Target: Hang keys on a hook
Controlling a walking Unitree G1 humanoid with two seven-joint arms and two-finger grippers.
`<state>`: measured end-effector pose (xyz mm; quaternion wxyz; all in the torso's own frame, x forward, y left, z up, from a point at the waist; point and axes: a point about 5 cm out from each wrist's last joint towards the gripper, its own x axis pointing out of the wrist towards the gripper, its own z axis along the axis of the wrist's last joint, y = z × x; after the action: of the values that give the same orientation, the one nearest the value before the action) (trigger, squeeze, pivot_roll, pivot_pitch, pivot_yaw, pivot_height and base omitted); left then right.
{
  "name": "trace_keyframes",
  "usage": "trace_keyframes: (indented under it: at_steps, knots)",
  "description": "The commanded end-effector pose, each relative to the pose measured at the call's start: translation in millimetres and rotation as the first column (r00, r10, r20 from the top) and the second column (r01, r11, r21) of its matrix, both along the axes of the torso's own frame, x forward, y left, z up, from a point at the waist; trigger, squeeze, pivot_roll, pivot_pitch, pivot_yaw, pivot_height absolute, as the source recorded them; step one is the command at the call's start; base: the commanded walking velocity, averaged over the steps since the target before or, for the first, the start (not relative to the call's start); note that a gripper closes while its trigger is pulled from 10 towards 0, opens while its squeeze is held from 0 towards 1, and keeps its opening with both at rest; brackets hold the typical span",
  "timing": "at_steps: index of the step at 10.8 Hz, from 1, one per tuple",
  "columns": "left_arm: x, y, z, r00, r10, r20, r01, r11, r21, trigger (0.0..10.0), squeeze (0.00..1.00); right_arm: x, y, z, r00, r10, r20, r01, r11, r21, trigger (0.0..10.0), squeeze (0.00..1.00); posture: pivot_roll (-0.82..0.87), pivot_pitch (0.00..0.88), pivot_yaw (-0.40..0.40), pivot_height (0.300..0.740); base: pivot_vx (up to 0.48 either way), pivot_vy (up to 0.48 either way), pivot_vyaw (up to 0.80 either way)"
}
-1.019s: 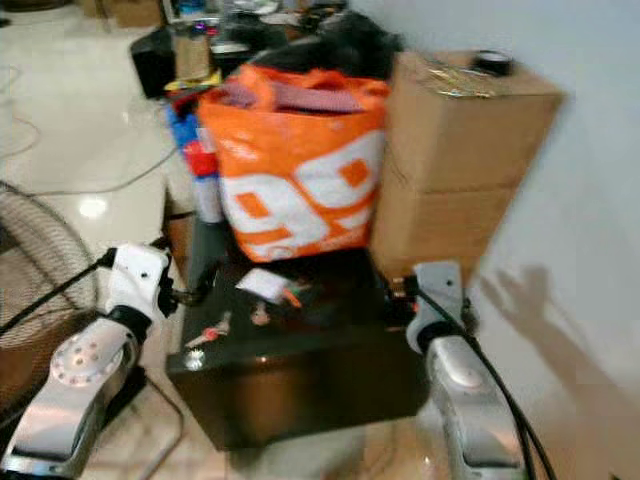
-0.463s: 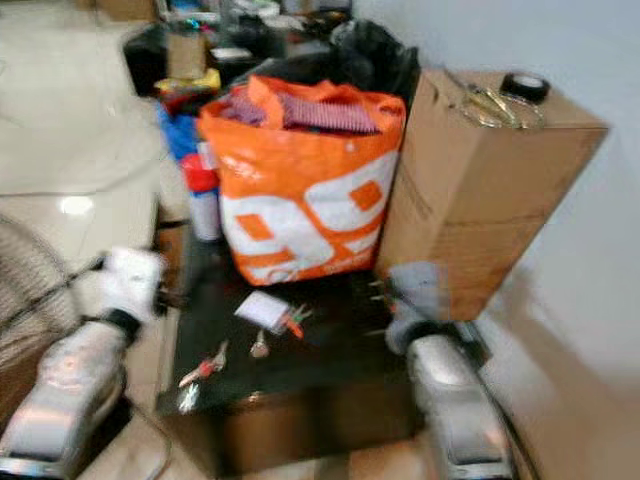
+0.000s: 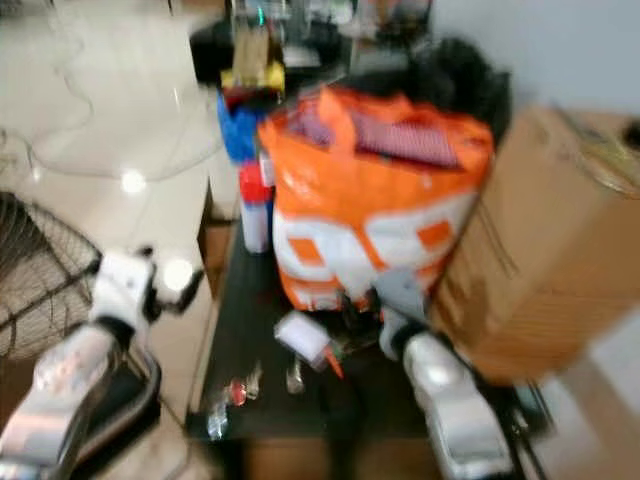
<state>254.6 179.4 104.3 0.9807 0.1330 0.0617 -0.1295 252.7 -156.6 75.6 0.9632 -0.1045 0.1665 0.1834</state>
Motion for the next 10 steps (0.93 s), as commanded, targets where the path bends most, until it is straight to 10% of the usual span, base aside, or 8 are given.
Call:
trace_keyframes:
  at_steps: [1, 4, 5, 10]
  knots:
    - [-0.6, -10.3, -1, 0.999, -0.052, -0.01, 0.052, 0.999, 0.012, 10.0, 0.0, -3.6, -8.7, -8, 0.999, 0.021, -0.046, -0.024, 0.998, -0.05, 10.0, 1.0, -0.08, 0.0, -0.027, 0.74, 0.0, 0.0, 0.0]
    - [-5.4, -9.2, -16, 0.982, -0.153, -0.113, 0.162, 0.984, 0.075, 10.0, 0.0, -6.7, -13.9, -28, 0.978, 0.093, -0.186, -0.115, 0.987, -0.114, 10.0, 1.0, -0.08, 0.0, -0.042, 0.74, 0.0, 0.0, 0.0]
    - [-10.3, -9.4, -26, 0.952, -0.245, -0.182, 0.266, 0.959, 0.1, 10.0, 0.0, -10.4, -13.6, -35, 0.955, 0.146, -0.257, -0.182, 0.975, -0.124, 10.0, 0.0, -0.08, 0.0, -0.05, 0.74, 0.0, 0.0, 0.0]
    - [-15.1, -13.6, -38, 0.88, -0.383, -0.282, 0.422, 0.902, 0.09, 10.0, 0.0, -1.5, -3.0, -52, 0.917, 0.205, -0.341, -0.262, 0.956, -0.129, 10.0, 0.0, -0.09, 0.0, -0.071, 0.74, 0.0, 0.0, 0.0]
